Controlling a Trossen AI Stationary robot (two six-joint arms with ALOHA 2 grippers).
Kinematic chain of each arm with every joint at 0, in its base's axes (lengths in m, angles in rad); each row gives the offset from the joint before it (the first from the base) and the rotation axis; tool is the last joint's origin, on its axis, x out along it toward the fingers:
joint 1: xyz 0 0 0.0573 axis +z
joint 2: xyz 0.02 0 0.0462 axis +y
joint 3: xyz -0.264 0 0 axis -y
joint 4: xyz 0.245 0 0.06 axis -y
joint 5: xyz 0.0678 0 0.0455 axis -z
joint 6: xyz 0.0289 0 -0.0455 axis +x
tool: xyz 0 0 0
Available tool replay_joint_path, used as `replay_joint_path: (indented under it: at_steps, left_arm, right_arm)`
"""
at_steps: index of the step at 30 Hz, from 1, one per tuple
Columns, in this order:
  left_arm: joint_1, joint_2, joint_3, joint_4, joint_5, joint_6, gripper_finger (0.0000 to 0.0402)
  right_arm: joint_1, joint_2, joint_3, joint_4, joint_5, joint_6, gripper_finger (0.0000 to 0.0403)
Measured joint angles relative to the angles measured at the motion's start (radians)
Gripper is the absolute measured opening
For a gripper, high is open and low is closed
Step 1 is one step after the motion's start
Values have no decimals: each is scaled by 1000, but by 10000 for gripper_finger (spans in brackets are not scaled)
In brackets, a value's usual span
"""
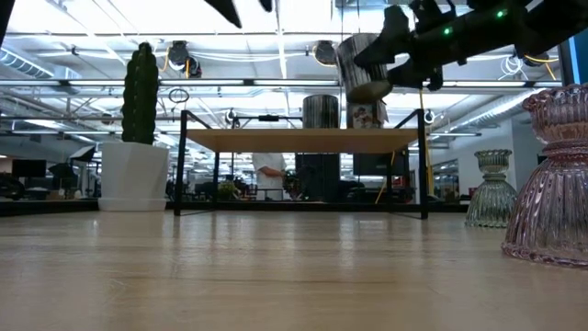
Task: Pick & Place candle stick holders
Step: Put the silver scented candle on the shelf
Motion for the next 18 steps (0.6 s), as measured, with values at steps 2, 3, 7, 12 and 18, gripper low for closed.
replay_joint_path:
  at_steps: [2, 3, 7, 12, 18]
  left_arm:
    - [-10, 0, 0, -52, -24, -31, 376]
    - [-15, 0, 0, -72, -28, -44, 376]
    - [-36, 0, 0, -131, -37, -87, 371]
    - [-78, 0, 0, -223, -129, -186, 362]
    - [-118, 0, -28, -224, -169, -214, 366]
  right_arm:
    - [-2, 25, 0, 22, 0, 0, 337]
    - [-2, 39, 0, 35, 1, 0, 337]
    - [-2, 100, 0, 85, 50, -1, 337]
    - [-4, 155, -1, 157, 110, -8, 338]
    - [-4, 215, 0, 214, 127, 5, 338]
